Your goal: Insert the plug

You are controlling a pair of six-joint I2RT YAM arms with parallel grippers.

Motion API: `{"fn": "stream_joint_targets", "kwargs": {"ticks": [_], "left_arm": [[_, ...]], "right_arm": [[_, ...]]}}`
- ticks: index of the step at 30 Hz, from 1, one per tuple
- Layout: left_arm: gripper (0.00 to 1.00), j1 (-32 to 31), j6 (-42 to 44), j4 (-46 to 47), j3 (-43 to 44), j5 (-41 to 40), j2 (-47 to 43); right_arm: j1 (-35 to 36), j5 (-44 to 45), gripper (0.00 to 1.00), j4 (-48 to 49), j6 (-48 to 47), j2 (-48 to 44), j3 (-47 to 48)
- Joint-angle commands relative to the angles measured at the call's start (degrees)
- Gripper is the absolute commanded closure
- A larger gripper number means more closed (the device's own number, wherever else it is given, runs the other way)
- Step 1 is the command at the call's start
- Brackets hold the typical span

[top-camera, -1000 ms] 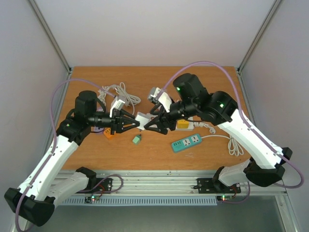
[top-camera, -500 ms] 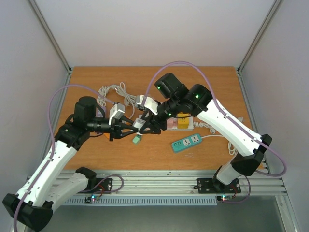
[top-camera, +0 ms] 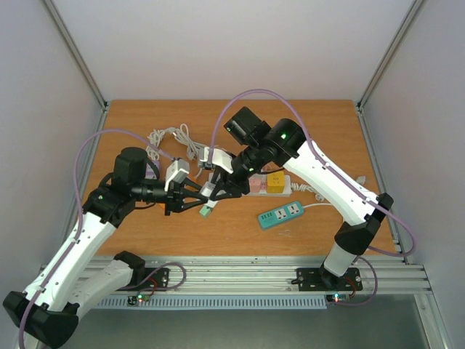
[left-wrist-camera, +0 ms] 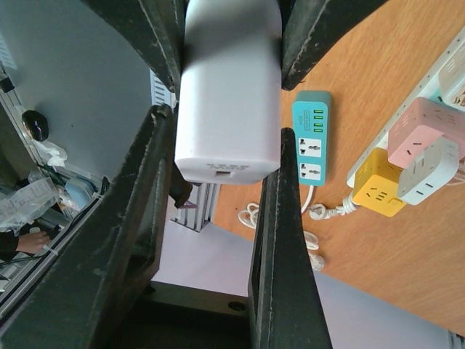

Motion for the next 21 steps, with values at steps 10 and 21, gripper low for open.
{"fn": "stream_joint_targets", "kwargs": {"ticks": [10,21], "left_arm": [[0.31,0.17,-5.95,6.03,-1.92,-18.36,-2.57],[0.01,0.17,-19.35,4.13,-5.69,-53.91,-7.88]], "right_arm": [[0.04,5.33,0.94,3.70,4.08,-1.87,-5.27],[-0.87,31.03,0.98,23.23,30.07,-23.82,-39.06]]}}
